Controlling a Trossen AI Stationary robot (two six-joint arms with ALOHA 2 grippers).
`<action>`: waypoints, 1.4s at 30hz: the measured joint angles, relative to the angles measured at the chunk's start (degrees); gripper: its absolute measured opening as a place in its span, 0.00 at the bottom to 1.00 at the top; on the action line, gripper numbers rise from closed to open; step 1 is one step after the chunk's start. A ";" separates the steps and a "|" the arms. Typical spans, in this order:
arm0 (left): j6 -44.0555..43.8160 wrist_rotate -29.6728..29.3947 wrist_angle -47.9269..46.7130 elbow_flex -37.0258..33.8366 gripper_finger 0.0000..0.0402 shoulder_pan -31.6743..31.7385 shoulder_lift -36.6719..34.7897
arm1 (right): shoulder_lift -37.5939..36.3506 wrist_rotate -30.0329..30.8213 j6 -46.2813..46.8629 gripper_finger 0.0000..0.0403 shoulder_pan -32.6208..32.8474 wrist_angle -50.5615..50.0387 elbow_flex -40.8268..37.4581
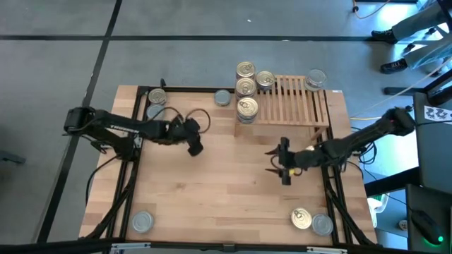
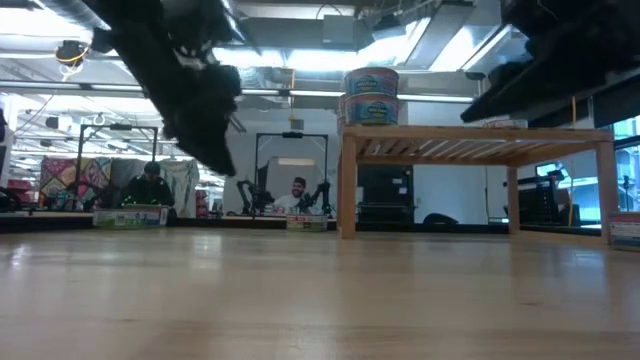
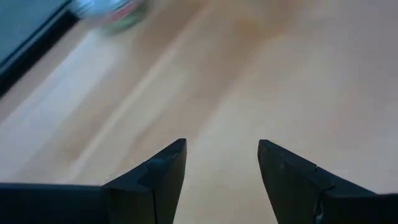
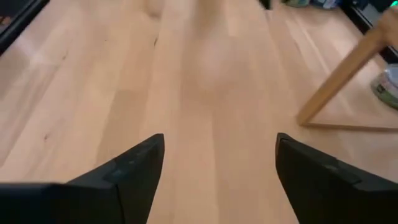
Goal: Stack canned seafood by type on shelf
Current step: Put the green tuna can on the shelf aligned with the other green tuna can
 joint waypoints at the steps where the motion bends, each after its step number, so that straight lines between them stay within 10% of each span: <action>1: -1.39 -1.15 -1.69 0.00 0.49 1.73 0.22 | 1.06 0.82 0.25 0.73 0.92 2.61 -1.16; 22: -2.76 -5.56 -32.50 5.93 0.48 30.93 9.91 | 12.90 7.53 1.13 0.73 2.29 13.09 -3.09; 32: -1.38 -13.54 -39.51 10.94 0.21 33.77 14.57 | 12.87 8.03 -0.03 0.73 2.29 13.61 -3.09; 42: 4.14 -5.60 -38.16 10.66 0.06 34.97 21.36 | 12.87 6.96 -0.03 0.73 2.29 13.39 -3.09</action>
